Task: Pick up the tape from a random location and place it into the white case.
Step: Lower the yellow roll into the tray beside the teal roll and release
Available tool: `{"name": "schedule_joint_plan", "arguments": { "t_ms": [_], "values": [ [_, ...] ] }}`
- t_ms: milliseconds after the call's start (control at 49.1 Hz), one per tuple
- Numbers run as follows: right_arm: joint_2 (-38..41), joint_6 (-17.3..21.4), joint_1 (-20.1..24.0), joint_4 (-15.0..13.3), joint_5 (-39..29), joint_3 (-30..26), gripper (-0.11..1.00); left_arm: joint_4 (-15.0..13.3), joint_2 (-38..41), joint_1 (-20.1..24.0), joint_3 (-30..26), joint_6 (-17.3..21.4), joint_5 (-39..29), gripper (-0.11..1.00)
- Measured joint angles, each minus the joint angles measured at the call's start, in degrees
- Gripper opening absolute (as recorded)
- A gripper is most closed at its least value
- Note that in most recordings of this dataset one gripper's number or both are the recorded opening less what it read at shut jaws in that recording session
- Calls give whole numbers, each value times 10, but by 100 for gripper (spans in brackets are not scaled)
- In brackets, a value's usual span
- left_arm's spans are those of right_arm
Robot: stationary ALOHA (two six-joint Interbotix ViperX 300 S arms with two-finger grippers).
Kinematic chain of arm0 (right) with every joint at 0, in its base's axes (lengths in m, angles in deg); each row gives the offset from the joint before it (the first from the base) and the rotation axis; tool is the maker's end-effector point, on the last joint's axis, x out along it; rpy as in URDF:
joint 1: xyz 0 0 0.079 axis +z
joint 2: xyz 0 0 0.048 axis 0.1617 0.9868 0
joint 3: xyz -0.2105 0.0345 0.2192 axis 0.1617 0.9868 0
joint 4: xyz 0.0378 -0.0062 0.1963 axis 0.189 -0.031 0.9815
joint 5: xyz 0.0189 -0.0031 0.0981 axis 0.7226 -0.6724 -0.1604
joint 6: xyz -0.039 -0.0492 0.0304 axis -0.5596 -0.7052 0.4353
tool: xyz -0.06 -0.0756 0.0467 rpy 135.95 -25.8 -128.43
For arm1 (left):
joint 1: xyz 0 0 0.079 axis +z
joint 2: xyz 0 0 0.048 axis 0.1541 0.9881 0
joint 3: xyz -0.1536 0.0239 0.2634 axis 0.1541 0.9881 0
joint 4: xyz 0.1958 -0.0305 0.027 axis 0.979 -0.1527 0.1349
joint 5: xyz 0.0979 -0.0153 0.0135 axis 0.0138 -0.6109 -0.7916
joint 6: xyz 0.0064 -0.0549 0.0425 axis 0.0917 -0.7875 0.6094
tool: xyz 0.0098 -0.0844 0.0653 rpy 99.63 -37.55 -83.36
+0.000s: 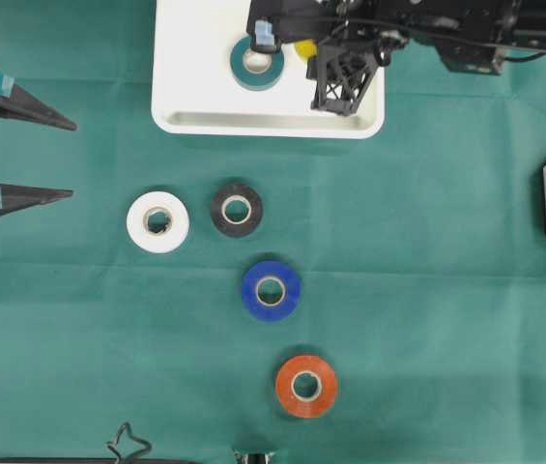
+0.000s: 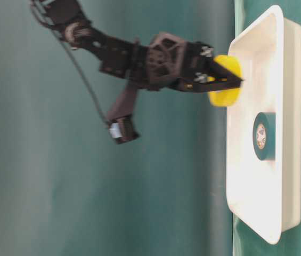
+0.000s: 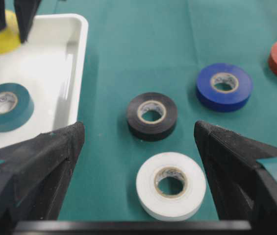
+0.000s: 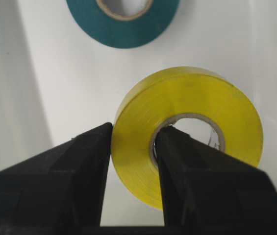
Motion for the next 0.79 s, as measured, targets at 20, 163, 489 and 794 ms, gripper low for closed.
{"name": "schedule_joint_plan", "arguments": {
  "t_ms": [20, 163, 489, 794],
  "values": [
    [3, 3, 0, 0, 6, 4, 30, 0, 0, 0, 0, 0, 0, 95],
    [20, 16, -4, 0, 34, 20, 30, 0, 0, 0, 1, 0, 0, 95],
    [40, 24, -6, 0, 58, 26, 30, 0, 0, 0, 0, 0, -1, 95],
    [40, 24, -6, 0, 45, 26, 30, 0, 0, 0, 0, 0, 0, 95]
  ]
}}
